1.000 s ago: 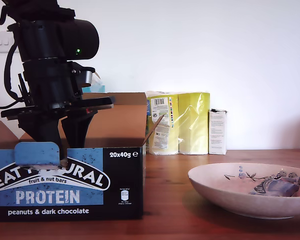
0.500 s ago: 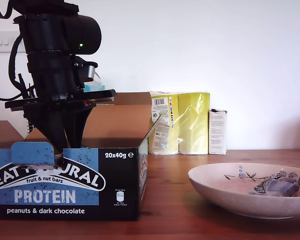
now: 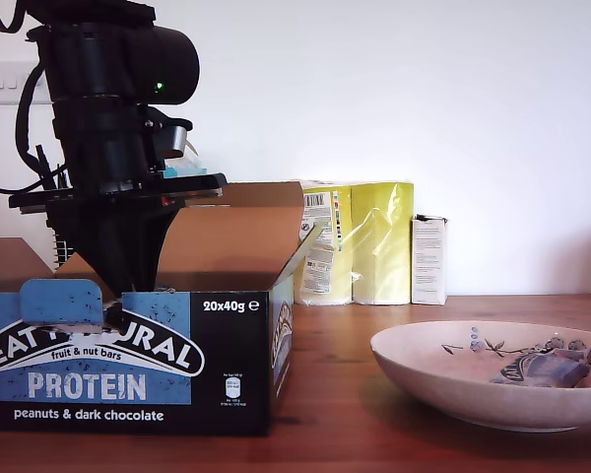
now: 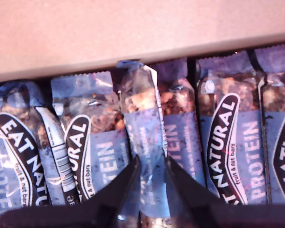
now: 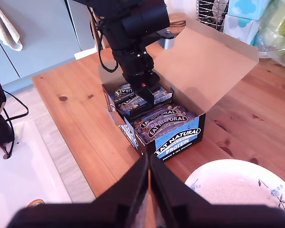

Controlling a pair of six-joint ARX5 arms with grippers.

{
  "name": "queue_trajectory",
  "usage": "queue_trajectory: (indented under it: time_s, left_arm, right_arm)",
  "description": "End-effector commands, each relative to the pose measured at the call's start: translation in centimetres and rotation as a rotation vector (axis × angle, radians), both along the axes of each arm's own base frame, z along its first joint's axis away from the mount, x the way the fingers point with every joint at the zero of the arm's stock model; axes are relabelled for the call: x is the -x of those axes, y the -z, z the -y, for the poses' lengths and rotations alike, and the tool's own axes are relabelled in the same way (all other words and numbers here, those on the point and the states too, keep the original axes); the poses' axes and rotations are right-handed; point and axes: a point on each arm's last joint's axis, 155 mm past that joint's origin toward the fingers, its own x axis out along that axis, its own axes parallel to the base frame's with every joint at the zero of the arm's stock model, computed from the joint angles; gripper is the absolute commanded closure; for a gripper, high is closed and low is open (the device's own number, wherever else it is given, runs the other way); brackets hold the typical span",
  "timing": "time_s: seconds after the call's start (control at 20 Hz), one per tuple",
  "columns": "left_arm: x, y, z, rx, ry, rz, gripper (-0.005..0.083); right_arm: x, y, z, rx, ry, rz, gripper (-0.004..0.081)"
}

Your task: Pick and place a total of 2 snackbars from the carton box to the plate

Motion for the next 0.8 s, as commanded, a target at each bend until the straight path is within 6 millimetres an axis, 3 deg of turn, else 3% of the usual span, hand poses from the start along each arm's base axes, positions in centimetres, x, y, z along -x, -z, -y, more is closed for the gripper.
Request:
queue_trajectory:
  time_s: [0.0,0.4,0.75]
  left_arm:
    - [-0.2,0.2,0.6,-0.007,0.034,-0.006,0.0796]
    - [-0.6,-2.2,2.1,0.003,0.077,0.022,0.0796]
    - [-1.7,-6.8,4.2,0.044,0.117,0.095,0.0796]
  right_arm:
    - [0.0,0.7,-0.1,0.007,-0.007,-0.012,0.0783]
    - [0.0,0.7,-0.1,0.007,-0.007,-0.013,0.0783]
    - [0.1,0.8,-0.1,0.01,-0.006,-0.02,0.0783]
